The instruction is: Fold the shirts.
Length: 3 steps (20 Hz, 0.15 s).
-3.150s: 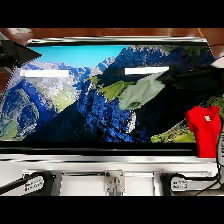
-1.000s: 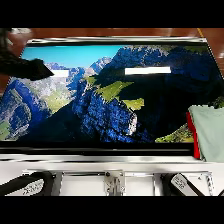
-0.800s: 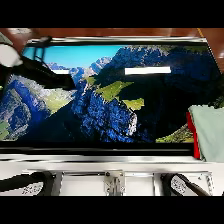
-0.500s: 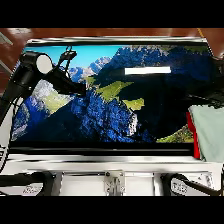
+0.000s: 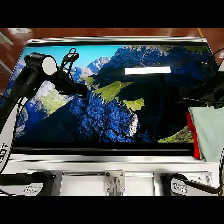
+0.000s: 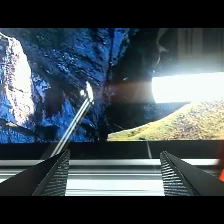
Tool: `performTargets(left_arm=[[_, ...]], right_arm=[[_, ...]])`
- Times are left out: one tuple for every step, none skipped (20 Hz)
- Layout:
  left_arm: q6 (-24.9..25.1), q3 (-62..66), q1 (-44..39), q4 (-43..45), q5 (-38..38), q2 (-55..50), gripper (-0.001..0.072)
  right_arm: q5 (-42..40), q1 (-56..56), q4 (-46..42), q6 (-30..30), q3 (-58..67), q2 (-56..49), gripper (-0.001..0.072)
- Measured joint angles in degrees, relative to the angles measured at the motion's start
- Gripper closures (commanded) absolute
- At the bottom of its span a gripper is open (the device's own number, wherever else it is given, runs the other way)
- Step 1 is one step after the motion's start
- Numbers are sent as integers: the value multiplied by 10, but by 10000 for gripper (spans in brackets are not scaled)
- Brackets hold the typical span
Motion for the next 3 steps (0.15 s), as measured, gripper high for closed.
performTargets(left_arm=[[0,0,0,0,0,0,-4],[0,0,0,0,-2,0,-4],[0,0,0,0,-2,0,-4]], right_arm=[[0,0,0,0,0,0,17],[0,0,0,0,0,-1,16],[0,0,0,0,0,-1,16]])
